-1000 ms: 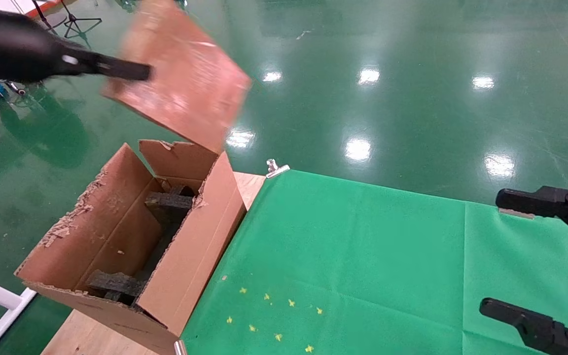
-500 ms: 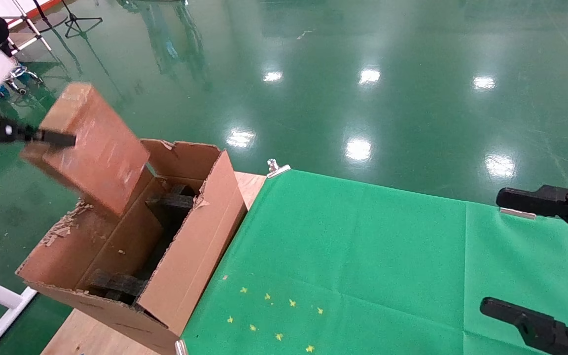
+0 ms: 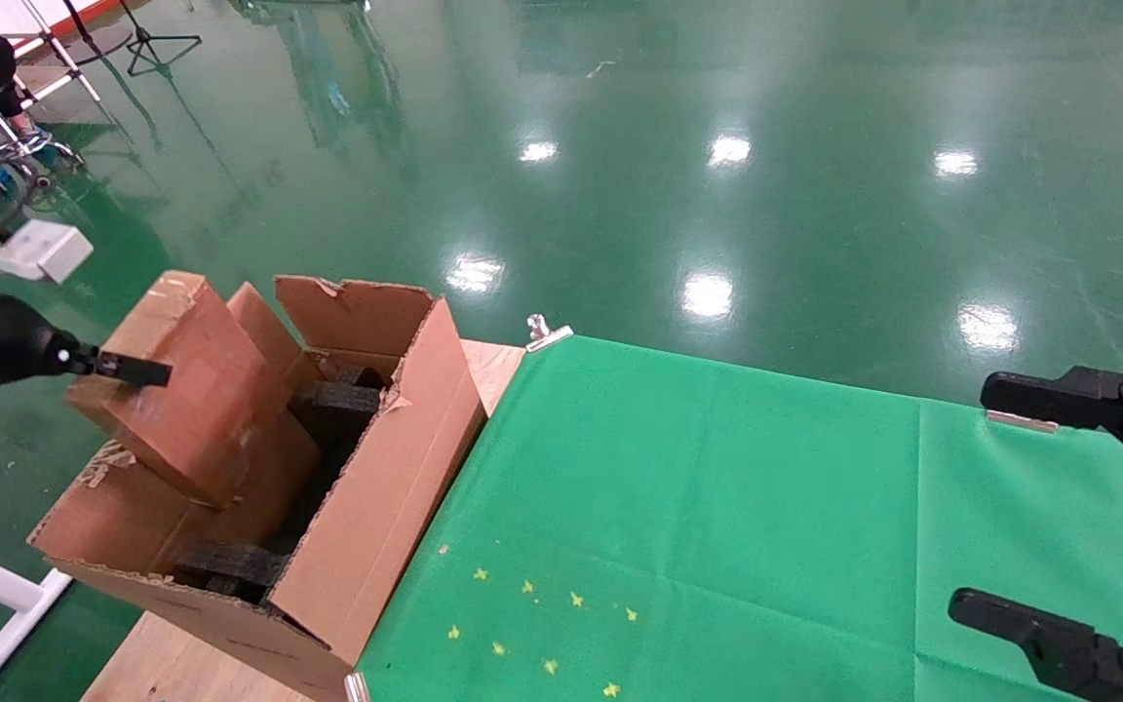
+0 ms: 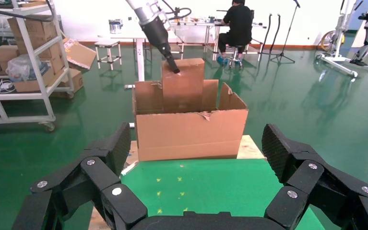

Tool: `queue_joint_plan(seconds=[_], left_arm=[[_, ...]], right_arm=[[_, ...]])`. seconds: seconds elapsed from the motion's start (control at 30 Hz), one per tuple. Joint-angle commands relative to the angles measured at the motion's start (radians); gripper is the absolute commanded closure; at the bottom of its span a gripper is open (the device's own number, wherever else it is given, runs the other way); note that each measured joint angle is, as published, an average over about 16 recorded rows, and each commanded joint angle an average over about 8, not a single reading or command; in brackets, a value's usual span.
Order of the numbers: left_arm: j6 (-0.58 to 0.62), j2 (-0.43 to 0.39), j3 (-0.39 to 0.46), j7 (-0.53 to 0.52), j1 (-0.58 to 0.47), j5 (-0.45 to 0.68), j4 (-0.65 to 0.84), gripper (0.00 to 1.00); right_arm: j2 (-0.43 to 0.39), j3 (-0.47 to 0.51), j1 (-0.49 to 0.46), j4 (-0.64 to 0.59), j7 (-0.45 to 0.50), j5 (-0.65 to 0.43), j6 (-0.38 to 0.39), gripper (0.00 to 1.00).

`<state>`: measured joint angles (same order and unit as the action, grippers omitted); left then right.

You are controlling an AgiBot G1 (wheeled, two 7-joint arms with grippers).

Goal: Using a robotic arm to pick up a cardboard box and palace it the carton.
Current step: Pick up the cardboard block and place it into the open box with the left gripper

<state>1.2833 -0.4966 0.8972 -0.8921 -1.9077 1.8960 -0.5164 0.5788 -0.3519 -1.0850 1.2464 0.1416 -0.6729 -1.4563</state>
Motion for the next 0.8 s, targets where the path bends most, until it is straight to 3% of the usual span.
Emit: queue_joint_plan(seconds=[0.03,0.8], left_arm=[[-0.019,-0.009,0.004,0.020,0.017,0.001,0.028,1.00],[-0.196,-0.183,0.006,0.153,0.129,-0.021,0.380,1.00]], right_arm=[[0.000,0.000,0.000,0.000,0.000,0.000,0.000,0.00],[0.000,0.000,0.000,0.000,0.000,0.000,0.000,0.00]])
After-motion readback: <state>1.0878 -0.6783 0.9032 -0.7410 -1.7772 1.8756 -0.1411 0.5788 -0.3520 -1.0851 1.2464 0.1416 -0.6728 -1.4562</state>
